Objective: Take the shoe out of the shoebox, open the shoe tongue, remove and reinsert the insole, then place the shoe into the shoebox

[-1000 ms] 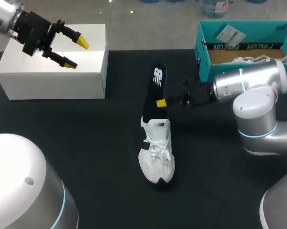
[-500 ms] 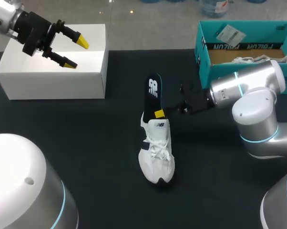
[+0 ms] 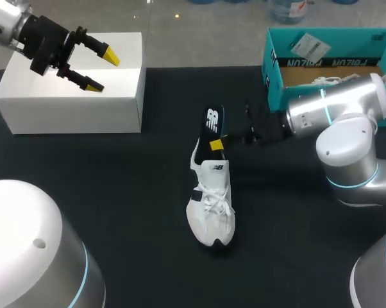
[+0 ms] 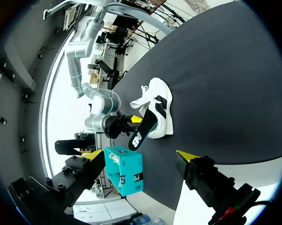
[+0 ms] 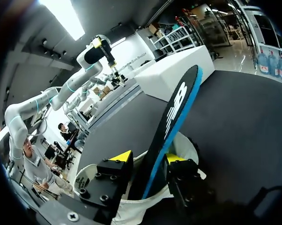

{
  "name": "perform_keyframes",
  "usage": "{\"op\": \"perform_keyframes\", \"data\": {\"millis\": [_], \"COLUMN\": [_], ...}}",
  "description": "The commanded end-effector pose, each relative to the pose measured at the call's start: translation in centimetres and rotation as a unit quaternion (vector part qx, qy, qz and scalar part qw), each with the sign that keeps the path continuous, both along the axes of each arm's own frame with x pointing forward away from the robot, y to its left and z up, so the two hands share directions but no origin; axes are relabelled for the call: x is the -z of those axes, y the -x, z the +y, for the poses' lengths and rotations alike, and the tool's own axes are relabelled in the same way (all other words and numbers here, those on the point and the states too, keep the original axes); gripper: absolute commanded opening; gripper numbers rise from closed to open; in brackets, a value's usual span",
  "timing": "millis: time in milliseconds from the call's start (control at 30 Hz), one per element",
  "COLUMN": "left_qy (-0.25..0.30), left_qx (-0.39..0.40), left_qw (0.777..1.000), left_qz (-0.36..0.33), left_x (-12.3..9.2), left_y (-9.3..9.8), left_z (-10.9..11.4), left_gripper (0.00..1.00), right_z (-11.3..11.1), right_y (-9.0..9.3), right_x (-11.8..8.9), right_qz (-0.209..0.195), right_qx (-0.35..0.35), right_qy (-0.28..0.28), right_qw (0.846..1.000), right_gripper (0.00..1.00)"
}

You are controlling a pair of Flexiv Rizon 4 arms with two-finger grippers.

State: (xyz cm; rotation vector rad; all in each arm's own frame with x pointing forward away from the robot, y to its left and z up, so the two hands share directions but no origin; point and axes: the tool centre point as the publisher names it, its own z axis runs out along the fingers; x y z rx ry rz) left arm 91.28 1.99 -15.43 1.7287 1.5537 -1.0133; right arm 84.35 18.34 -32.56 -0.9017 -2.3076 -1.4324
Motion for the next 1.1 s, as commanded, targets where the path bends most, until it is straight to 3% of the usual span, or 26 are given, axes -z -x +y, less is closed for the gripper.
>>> {"op": "perform_keyframes", "data": {"millis": [33, 67, 100, 400, 733, 933, 967, 1033, 1100], "left_qy": [-0.001, -0.001, -0.001, -0.001, -0.001, -0.001, -0.001, -0.001, -0.001], "left_qx": [0.001, 0.001, 0.001, 0.001, 0.001, 0.001, 0.001, 0.001, 0.001], "left_qw": [1.0, 1.0, 1.0, 1.0, 1.0, 1.0, 1.0, 1.0, 1.0], "left_qz": [0.0, 0.0, 0.0, 0.0, 0.0, 0.0, 0.0, 0.0, 0.0], "left_x": [0.0, 0.0, 0.0, 0.0, 0.0, 0.0, 0.0, 0.0, 0.0], "left_y": [0.0, 0.0, 0.0, 0.0, 0.0, 0.0, 0.0, 0.0, 0.0], "left_z": [0.0, 0.0, 0.0, 0.0, 0.0, 0.0, 0.0, 0.0, 0.0], "left_gripper": [1.0, 1.0, 1.0, 1.0, 1.0, 1.0, 1.0, 1.0, 1.0], "right_z": [0.1, 0.1, 0.1, 0.9, 1.3, 1.0, 0.9, 0.8, 0.7], "right_y": [-1.4, -1.6, -1.7, -1.6, 1.8, 2.8, 2.8, 2.5, 2.0], "right_x": [-0.6, -0.5, -0.3, 1.7, 3.1, 3.1, 2.9, 2.2, 1.5], "right_qz": [0.003, 0.003, 0.004, 0.031, 0.067, 0.071, 0.069, 0.059, 0.047], "right_qx": [-0.012, -0.013, -0.014, -0.022, -0.023, -0.018, -0.017, -0.014, -0.012], "right_qy": [0.014, 0.016, 0.02, 0.024, 0.021, 0.018, 0.017, 0.018, 0.022], "right_qw": [1.0, 1.0, 1.0, 0.999, 0.997, 0.997, 0.997, 0.998, 0.999], "right_gripper": [0.27, 0.19, 0.0, 0.0, 0.0, 0.0, 0.01, 0.44, 0.46]}}
